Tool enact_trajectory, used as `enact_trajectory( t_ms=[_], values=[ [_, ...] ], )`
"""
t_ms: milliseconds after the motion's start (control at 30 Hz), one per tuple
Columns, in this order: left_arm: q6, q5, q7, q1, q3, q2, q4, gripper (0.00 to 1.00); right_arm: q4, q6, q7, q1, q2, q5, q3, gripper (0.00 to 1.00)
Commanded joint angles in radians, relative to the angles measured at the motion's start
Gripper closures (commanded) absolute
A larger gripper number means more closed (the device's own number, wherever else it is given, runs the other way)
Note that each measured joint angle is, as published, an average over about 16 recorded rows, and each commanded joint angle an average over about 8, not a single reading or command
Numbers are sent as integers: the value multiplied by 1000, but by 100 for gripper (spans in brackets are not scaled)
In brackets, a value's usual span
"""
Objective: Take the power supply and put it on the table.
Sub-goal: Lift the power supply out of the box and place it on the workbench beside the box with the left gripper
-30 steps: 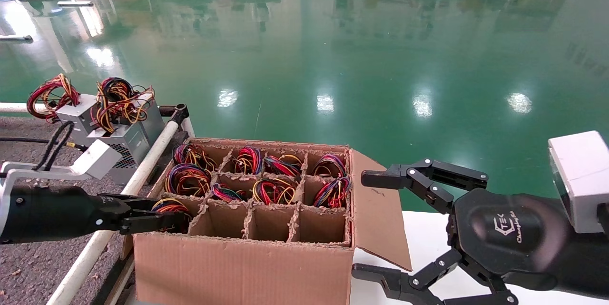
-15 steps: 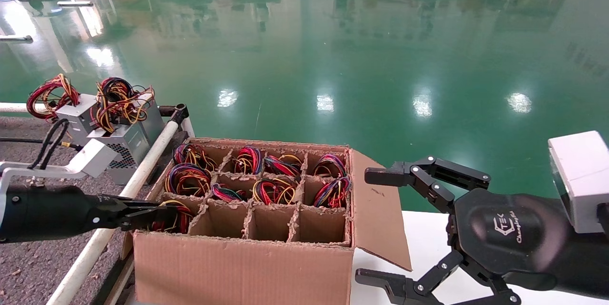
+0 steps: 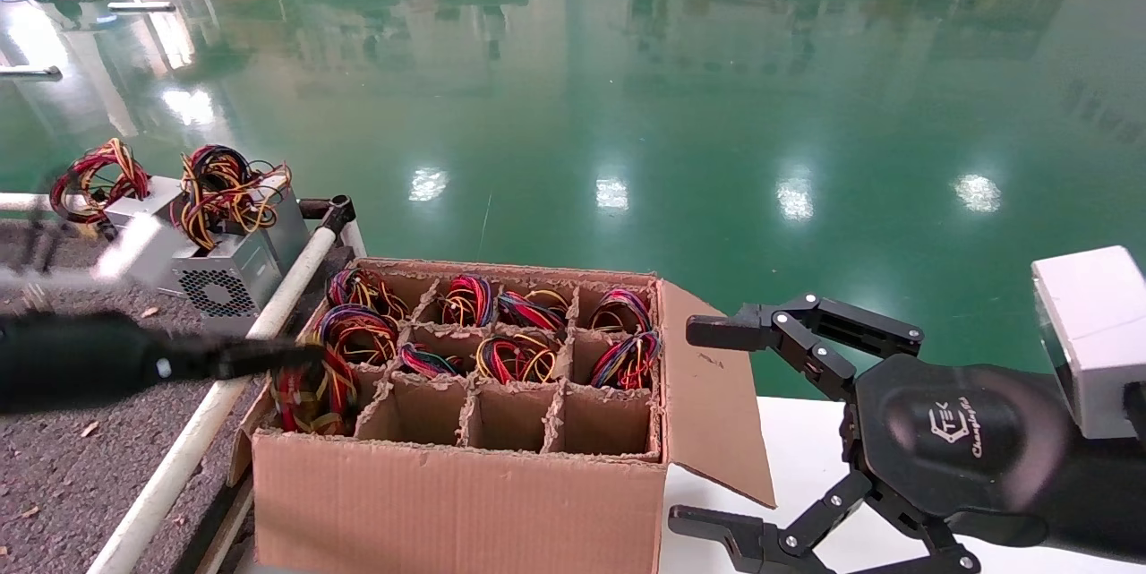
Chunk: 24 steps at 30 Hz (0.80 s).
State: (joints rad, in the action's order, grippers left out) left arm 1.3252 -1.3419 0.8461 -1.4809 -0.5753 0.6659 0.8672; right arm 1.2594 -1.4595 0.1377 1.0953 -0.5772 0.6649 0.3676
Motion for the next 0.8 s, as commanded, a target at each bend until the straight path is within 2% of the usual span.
enact_trajectory(
  t_ms=[33,200,467,633,800],
  values=[
    [1,10,14,-17,9,-3,-1,100,0,0,0,0,0,0,0,0],
    [-15,21,50,-96,33,6,-21,100,0,0,0,0,0,0,0,0],
    [-134,8,38,-239,75,70,-130,100,0,0,0,0,0,0,0,0],
    [-197,7,-38,-334,98,132,-244,100,0,0,0,0,0,0,0,0],
    [-278,3,-161,-425,117,204,-389,100,0,0,0,0,0,0,0,0]
  ],
)
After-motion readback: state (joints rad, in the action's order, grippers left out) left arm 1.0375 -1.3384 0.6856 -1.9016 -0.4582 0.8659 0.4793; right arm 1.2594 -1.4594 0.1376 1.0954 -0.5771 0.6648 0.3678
